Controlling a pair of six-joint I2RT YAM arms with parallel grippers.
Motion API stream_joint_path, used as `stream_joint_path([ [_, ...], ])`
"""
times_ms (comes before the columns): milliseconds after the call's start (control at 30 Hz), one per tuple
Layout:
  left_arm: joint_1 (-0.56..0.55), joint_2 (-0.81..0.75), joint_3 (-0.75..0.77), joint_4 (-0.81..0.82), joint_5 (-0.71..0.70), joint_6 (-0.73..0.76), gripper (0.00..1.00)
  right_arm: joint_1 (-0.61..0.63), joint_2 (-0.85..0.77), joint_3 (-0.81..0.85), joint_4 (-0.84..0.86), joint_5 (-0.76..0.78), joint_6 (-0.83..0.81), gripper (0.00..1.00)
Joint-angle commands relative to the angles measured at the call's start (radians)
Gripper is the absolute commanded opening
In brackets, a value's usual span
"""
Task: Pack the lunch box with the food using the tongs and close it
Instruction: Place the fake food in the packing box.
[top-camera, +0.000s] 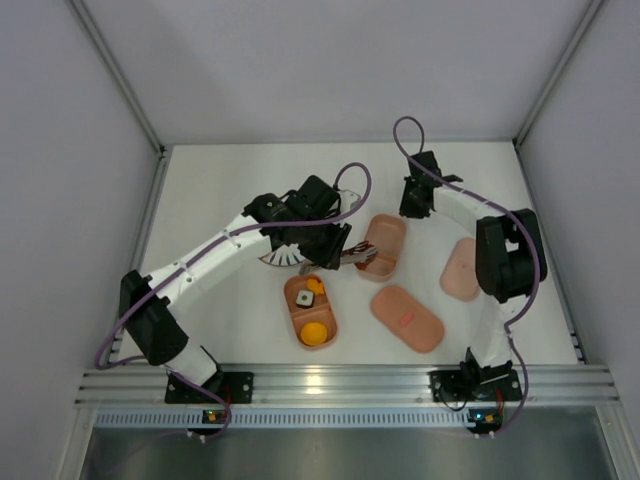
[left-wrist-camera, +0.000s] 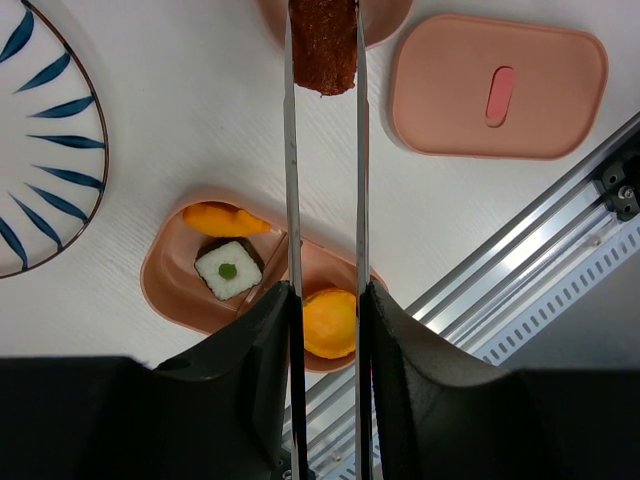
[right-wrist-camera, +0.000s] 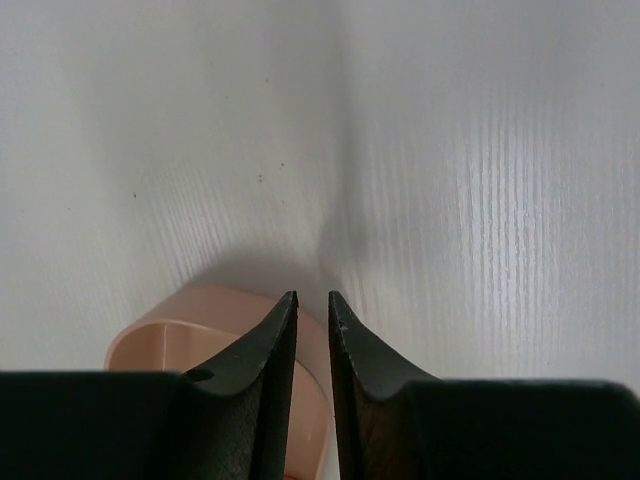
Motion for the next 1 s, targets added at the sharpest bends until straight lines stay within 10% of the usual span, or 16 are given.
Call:
stream_joint_path([
  [0, -0.005, -0.05, 0.006, 0.012, -0.004, 0.015, 0.18, 0.026, 0.038, 0.108, -0.073, 0.005, -0.034, 0.18],
  [667, -0.005, -0.061, -0.019, 0.029, 0.007, 0.021, 0.18, 0.033, -0.189, -0.248, 0.004, 0.108, 0.027, 0.16],
  [967, -0.005, -0.067, -0.022, 0.029, 0.007, 0.017, 0.18, 0.083, -0.094, -0.147, 0.005, 0.043, 0.036, 0.16],
])
